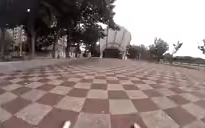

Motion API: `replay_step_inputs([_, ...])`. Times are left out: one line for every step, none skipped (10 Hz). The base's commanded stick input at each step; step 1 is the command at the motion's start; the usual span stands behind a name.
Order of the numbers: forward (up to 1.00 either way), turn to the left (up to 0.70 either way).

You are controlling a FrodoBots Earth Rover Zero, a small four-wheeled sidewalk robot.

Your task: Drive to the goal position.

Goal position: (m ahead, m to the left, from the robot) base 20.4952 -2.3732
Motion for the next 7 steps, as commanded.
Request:
replay_step_inputs([1.0, 0.0])
replay_step_inputs([1.0, -0.14])
replay_step_inputs([1.0, -0.38])
replay_step_inputs([1.0, -0.15])
replay_step_inputs([1.0, -0.03])
replay_step_inputs([1.0, 0.0])
replay_step_inputs([1.0, 0.0])
